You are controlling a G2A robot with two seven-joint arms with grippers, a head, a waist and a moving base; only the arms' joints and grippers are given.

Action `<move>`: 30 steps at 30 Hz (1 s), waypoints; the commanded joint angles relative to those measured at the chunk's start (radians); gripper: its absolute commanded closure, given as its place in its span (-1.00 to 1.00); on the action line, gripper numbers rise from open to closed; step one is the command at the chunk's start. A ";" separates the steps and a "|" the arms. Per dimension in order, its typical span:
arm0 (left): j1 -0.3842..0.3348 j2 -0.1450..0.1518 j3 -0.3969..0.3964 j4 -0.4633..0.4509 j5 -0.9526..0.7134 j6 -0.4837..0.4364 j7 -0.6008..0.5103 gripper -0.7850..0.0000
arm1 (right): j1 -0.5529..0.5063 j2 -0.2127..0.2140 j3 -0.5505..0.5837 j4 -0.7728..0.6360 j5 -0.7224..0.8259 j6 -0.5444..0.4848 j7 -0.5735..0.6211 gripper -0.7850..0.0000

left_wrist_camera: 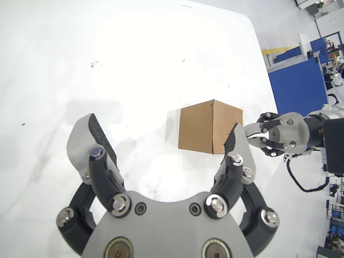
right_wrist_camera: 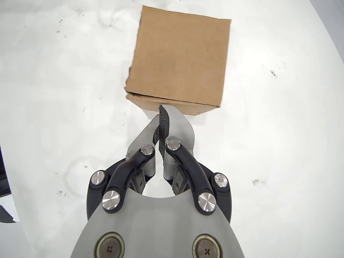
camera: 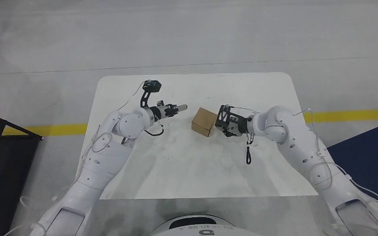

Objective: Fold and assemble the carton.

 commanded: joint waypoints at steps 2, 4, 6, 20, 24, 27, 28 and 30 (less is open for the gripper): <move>0.017 0.005 -0.014 -0.005 0.004 0.002 -0.005 -1.00 | -0.001 0.003 0.006 0.013 -0.025 0.017 0.017 1.00; 0.025 0.007 -0.021 -0.011 0.007 0.003 -0.009 -1.00 | 0.000 0.000 -0.006 -0.005 -0.026 0.018 0.017 1.00; 0.030 0.009 -0.024 -0.014 0.011 0.003 -0.018 -1.00 | 0.007 -0.007 -0.026 -0.031 -0.029 0.018 0.015 1.00; -0.029 0.010 0.040 0.017 0.212 0.026 -0.101 -1.00 | 0.010 0.001 0.023 -0.014 -0.027 0.050 0.002 1.00; -0.085 -0.006 0.103 0.055 0.226 0.013 -0.135 -1.00 | -0.020 0.014 0.065 -0.047 -0.025 0.051 -0.003 1.00; -0.137 -0.025 0.165 0.094 0.223 -0.007 -0.157 -1.00 | -0.043 0.023 0.096 -0.072 -0.028 0.048 0.001 1.00; -0.152 -0.033 0.183 0.110 0.208 -0.013 -0.164 -1.00 | -0.051 0.026 0.105 -0.080 -0.031 0.049 0.002 1.00; -0.181 -0.047 0.221 0.139 0.178 -0.039 -0.187 -1.00 | -0.068 0.032 0.123 -0.093 -0.032 0.051 0.003 1.00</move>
